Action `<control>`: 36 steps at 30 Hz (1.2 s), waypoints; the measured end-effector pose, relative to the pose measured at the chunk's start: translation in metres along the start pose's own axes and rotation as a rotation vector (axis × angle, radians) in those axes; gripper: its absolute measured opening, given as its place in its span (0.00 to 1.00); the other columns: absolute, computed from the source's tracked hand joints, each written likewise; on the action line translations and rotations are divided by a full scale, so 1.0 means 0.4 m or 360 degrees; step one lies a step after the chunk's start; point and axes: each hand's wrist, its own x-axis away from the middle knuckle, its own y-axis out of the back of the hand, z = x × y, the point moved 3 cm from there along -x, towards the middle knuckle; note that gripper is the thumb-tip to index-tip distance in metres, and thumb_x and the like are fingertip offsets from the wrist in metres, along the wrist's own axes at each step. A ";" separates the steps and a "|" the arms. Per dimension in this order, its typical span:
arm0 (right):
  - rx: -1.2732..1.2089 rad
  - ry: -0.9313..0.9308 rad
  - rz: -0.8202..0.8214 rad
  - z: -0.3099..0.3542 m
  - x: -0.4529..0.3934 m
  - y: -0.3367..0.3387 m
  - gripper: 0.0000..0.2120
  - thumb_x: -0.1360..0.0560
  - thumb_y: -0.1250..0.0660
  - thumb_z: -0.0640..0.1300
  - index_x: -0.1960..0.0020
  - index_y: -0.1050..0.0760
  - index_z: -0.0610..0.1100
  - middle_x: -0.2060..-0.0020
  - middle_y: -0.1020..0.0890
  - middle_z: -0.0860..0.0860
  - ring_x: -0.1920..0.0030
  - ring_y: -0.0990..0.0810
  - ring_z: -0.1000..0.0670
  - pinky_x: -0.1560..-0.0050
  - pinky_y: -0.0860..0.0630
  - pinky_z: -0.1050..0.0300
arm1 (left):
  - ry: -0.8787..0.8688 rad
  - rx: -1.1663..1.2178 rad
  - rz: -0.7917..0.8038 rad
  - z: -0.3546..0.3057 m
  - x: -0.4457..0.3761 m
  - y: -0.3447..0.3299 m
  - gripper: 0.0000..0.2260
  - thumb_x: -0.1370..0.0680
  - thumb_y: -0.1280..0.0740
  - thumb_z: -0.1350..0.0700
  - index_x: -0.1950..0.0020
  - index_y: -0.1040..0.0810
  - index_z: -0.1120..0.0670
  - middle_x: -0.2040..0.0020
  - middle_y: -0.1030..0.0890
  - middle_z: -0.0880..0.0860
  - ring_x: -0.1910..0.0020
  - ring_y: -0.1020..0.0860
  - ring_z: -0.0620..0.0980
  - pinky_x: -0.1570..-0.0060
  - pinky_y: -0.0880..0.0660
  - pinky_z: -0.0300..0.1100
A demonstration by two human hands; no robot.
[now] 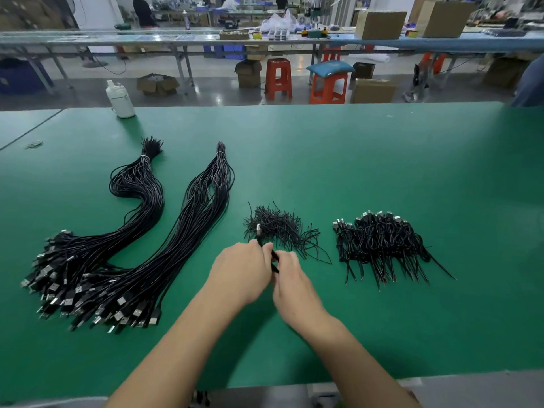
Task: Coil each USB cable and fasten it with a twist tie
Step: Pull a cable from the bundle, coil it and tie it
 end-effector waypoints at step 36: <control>-0.0607 -0.0540 0.0134 -0.210 -0.032 -0.019 0.15 0.15 0.50 0.53 0.59 0.36 0.49 0.66 0.30 0.51 0.68 0.28 0.50 0.66 0.26 0.54 | 0.0658 0.0392 0.0000 0.022 -0.243 -0.265 0.06 0.21 0.36 0.49 0.55 0.24 0.50 0.54 0.20 0.51 0.59 0.24 0.53 0.61 0.29 0.43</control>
